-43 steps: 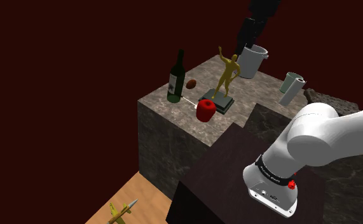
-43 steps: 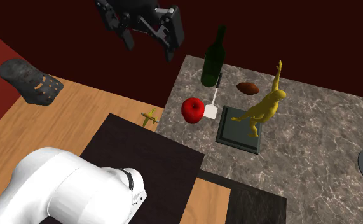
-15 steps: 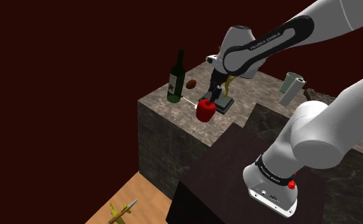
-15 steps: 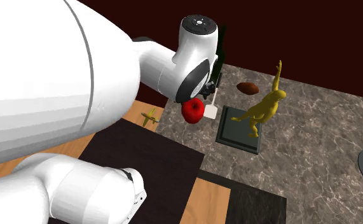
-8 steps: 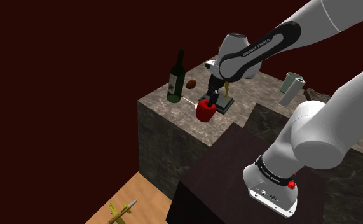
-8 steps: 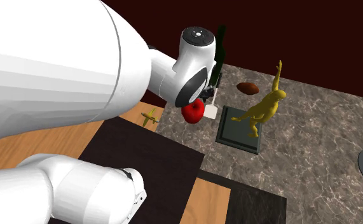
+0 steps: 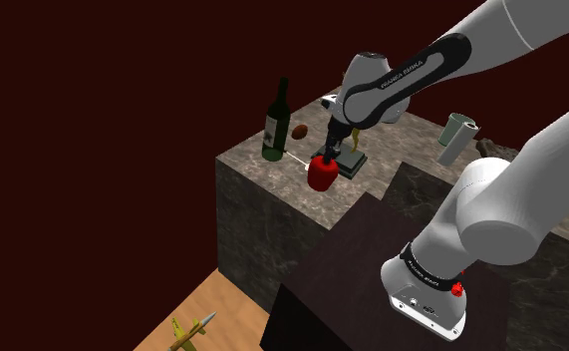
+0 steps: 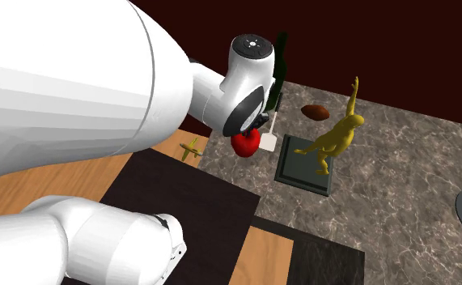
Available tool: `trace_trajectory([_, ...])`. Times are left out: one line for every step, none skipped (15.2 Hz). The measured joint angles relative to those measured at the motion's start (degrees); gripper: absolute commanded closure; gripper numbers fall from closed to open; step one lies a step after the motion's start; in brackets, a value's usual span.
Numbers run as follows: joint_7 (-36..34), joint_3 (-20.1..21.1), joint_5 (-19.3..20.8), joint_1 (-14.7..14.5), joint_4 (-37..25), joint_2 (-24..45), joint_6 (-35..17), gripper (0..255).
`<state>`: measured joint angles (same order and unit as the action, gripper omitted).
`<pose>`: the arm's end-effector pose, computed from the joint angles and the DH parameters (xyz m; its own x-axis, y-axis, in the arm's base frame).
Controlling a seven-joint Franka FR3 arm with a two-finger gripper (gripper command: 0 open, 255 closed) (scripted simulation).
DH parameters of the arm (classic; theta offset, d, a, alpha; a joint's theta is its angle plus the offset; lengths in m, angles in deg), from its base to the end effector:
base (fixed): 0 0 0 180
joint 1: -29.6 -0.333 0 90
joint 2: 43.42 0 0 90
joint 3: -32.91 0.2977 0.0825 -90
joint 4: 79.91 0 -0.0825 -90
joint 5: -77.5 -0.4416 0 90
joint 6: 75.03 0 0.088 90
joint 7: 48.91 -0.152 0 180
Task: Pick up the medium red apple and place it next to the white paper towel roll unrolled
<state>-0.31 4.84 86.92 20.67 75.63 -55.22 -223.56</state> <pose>0.4257 -0.1287 0.1800 0.7900 0.6114 0.0453 0.6096 -0.7912 0.0488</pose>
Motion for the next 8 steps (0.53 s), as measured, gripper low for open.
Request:
trace_trajectory([0.0,0.0,0.0,0.0,0.0,0.0,0.0,255])
trace_trajectory([0.0,0.0,0.0,0.0,0.0,0.0,0.0,255])
trace_trajectory([0.0,0.0,0.0,0.0,0.0,0.0,0.0,255])
trace_trajectory([0.0,0.01,0.0,0.0,0.0,-0.01,0.01,255])
trace_trajectory([0.0,0.01,0.0,0.0,0.0,-0.01,0.01,255])
trace_trajectory([0.0,0.01,0.0,0.0,0.0,-0.01,0.01,255])
trace_trajectory([0.0,0.01,-0.01,0.0,-0.01,-0.01,0.0,255])
trace_trajectory([-0.16,0.11,0.21,0.1,-0.1,-0.44,0.52,255])
